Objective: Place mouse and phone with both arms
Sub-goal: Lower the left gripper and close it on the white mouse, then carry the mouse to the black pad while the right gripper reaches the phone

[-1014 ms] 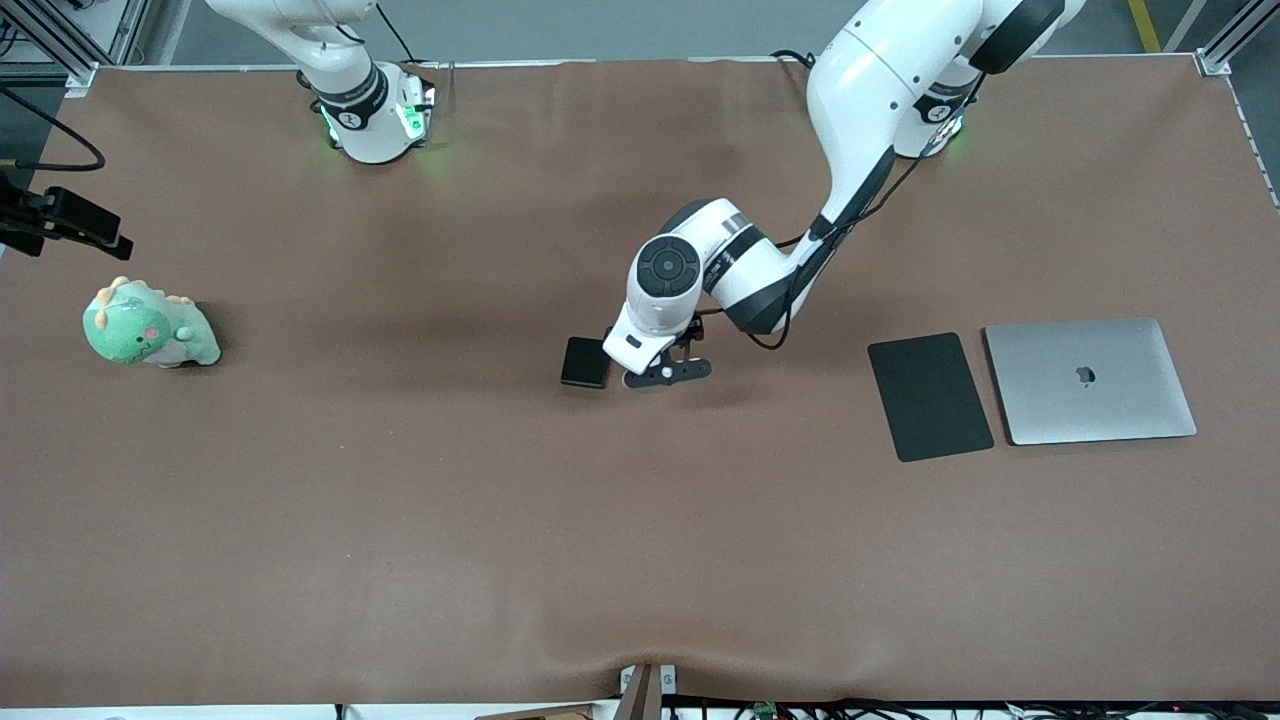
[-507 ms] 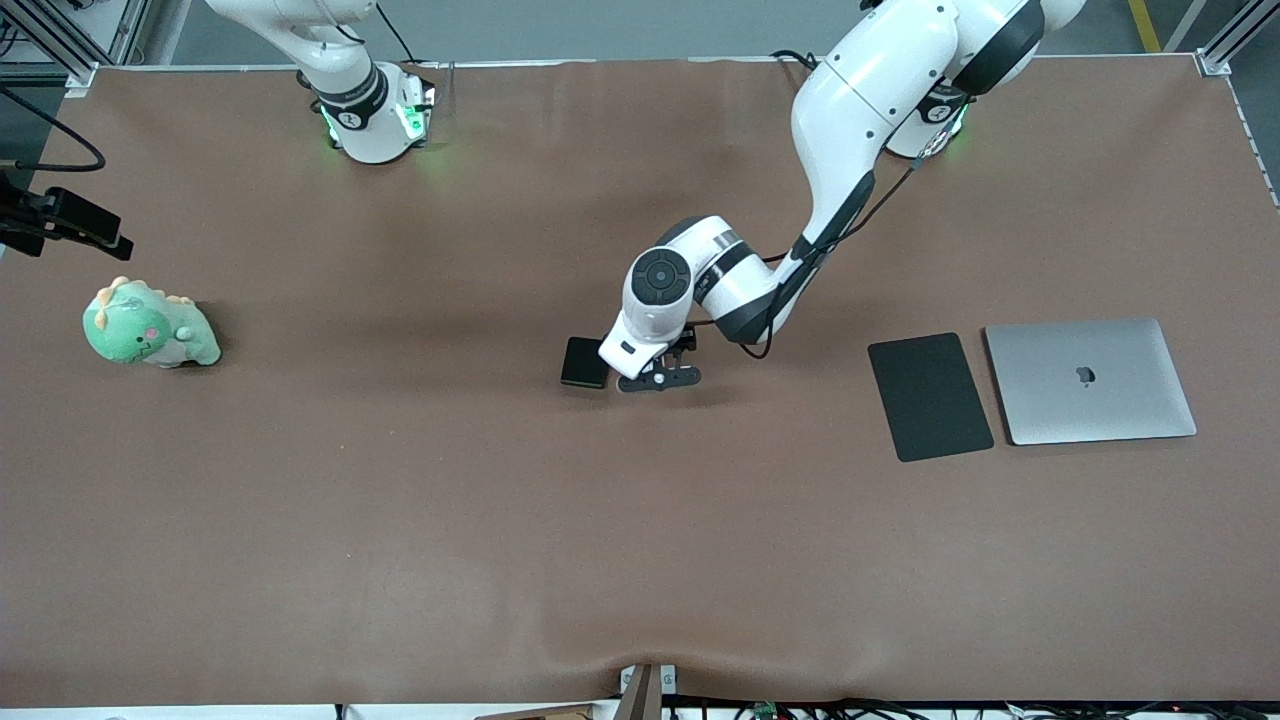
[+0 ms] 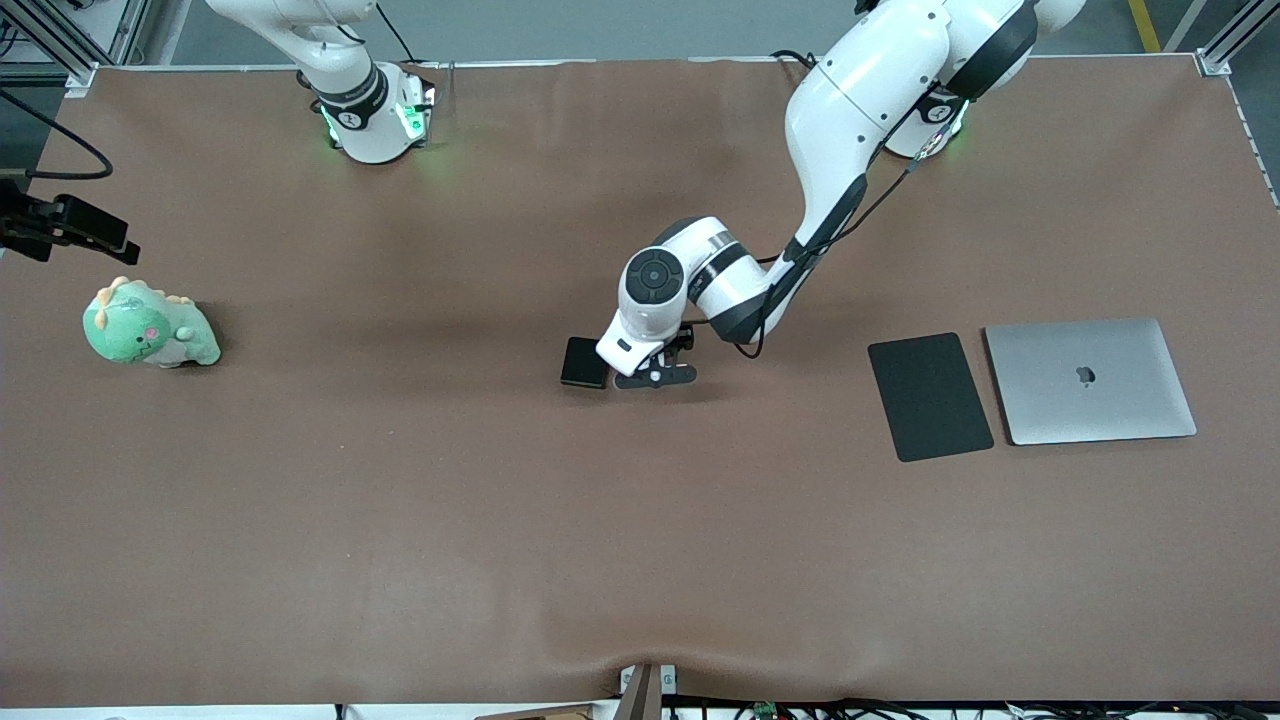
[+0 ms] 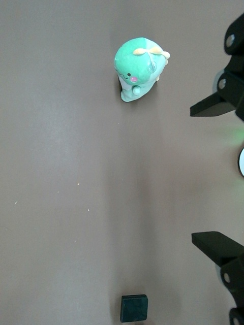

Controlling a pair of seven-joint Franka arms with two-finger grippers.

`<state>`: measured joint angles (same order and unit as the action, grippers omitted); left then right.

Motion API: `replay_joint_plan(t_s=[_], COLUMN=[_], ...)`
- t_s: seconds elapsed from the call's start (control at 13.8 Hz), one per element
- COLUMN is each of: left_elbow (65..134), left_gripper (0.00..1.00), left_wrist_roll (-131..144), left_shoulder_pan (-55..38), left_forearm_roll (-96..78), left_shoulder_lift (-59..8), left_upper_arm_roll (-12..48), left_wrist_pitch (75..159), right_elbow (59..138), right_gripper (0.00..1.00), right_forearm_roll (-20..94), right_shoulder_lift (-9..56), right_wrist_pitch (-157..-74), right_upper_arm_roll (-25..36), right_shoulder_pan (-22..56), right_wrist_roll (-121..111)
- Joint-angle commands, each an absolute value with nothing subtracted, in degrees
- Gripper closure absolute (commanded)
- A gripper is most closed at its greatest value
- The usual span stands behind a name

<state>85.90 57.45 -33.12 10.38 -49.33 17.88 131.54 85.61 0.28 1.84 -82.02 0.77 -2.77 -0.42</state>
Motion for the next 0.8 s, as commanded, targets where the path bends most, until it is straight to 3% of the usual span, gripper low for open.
replay_joint_plan(t_s=[0.0, 0.14, 0.29, 0.72], left_elbow=[84.99, 84.99, 84.9, 85.43], left_gripper=[0.29, 0.58, 0.98, 1.0], left_wrist_roll=[58.89, 58.8, 58.62, 55.13], left_shoulder_pan=[-33.93, -33.75, -33.22, -26.82], left_forearm_roll=[12.3, 12.39, 12.39, 12.92], left_shoulder_lift=[-50.1, -49.75, -49.14, -38.43], left_upper_arm_roll=[17.4, 17.4, 17.4, 17.23], left_wrist_pitch=[132.19, 132.19, 131.84, 119.02], right_elbow=[84.55, 84.38, 84.55, 84.29], right_gripper=[0.0, 0.0, 0.0, 0.0], right_forearm_roll=[-0.09, -0.09, -0.09, 0.61], right_shoulder_lift=[3.51, 4.74, 5.18, 7.21], right_wrist_pitch=[-81.56, -81.47, -81.56, -82.09], right_upper_arm_roll=[0.18, 0.26, 0.18, 0.09], right_shoulder_pan=[-1.76, -0.36, 0.43, 5.62], right_wrist_roll=[-0.7, -0.88, -1.05, -0.18])
